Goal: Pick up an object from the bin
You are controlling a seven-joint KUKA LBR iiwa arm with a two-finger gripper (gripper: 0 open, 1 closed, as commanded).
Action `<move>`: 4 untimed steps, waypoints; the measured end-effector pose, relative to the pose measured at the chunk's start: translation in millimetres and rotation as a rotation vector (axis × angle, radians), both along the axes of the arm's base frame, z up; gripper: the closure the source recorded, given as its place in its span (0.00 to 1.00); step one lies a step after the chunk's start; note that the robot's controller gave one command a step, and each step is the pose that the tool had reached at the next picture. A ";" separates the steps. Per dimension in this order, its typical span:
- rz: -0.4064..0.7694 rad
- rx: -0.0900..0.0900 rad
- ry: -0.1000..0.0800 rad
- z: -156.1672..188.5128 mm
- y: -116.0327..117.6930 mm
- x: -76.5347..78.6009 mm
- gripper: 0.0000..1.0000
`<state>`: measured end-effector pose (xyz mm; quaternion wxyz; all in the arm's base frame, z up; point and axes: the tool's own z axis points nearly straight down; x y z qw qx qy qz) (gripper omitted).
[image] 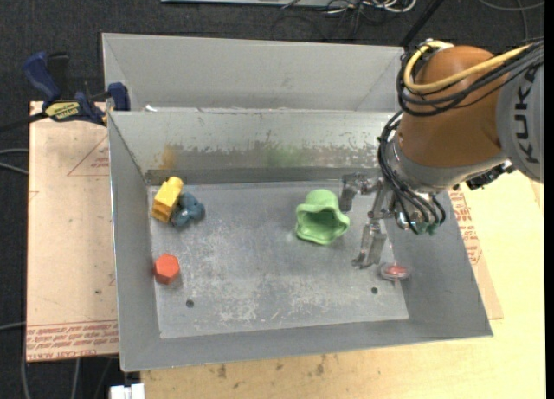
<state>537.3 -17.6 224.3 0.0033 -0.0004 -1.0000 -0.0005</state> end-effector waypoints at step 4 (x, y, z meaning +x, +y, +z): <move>0.185 -0.001 -0.020 30.8 22.4 83.6 1.00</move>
Offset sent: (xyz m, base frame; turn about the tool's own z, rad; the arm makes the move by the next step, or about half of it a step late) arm 0.0624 0.0092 -0.0780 0.0226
